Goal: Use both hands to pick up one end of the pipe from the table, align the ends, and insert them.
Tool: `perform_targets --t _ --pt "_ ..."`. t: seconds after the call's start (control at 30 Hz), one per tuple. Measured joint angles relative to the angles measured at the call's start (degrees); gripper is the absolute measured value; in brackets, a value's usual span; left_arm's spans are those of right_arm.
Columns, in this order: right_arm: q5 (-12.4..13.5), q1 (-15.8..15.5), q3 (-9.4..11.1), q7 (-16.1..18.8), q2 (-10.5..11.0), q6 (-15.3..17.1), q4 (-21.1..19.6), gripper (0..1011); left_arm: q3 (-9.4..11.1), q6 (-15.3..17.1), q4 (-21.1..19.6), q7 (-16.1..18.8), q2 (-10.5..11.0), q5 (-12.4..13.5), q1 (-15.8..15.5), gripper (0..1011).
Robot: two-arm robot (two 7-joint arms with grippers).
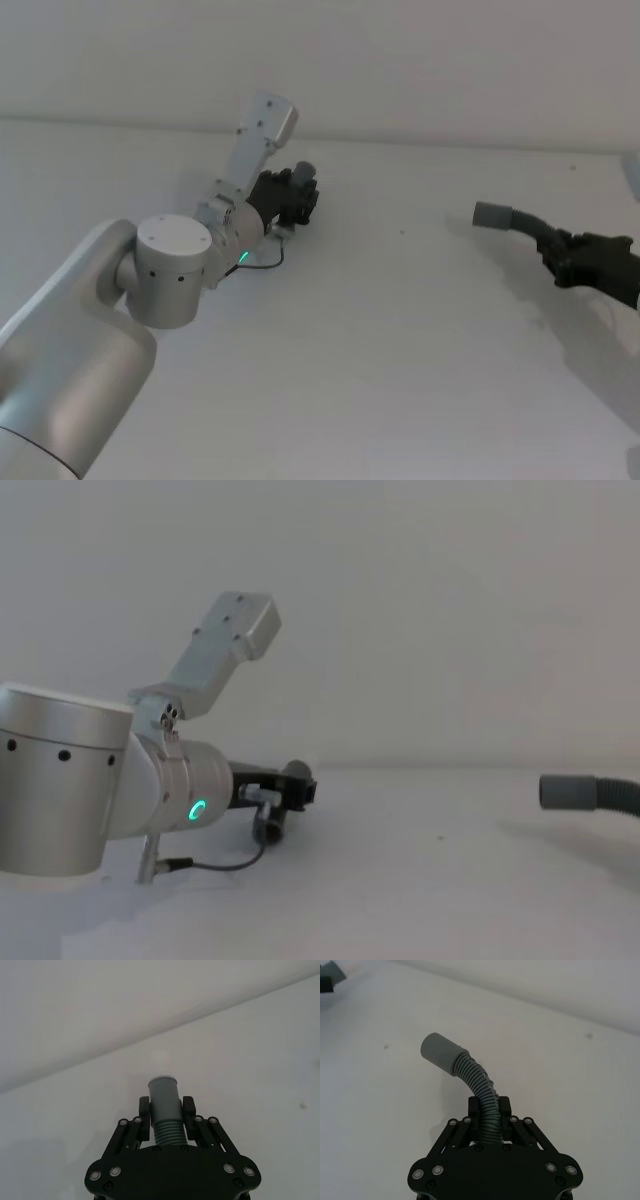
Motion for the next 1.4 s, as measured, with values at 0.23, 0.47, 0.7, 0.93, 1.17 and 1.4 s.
perform_targets --t 0.23,0.47,0.7,0.93,1.17,1.4 --pt "-0.6 -0.6 1.6 -0.4 0.6 -4.0 -1.2 226 1.6 -4.0 -1.0 -3.6 1.7 1.2 -0.5 382" --pt "-2.0 -1.6 2.6 0.5 2.4 -8.7 -2.4 225 3.0 -7.0 -1.8 -7.9 3.4 1.8 -1.2 382" --pt "-3.3 -2.4 3.0 3.8 5.5 -13.4 -2.8 225 4.6 -9.4 -2.7 -12.9 5.3 2.4 -2.3 382" --pt "-5.1 -2.5 2.3 6.5 8.4 -17.3 -2.5 225 6.4 -11.3 -3.5 -17.9 7.6 3.4 -3.9 382" --pt "-6.4 -2.4 1.8 8.3 10.2 -20.1 -1.9 225 8.8 -13.3 -4.3 -23.2 10.0 4.5 -6.1 382" --pt "-7.2 -2.4 1.5 9.3 11.1 -21.5 -1.6 225 11.3 -15.4 -5.0 -28.4 12.3 5.7 -8.7 382"
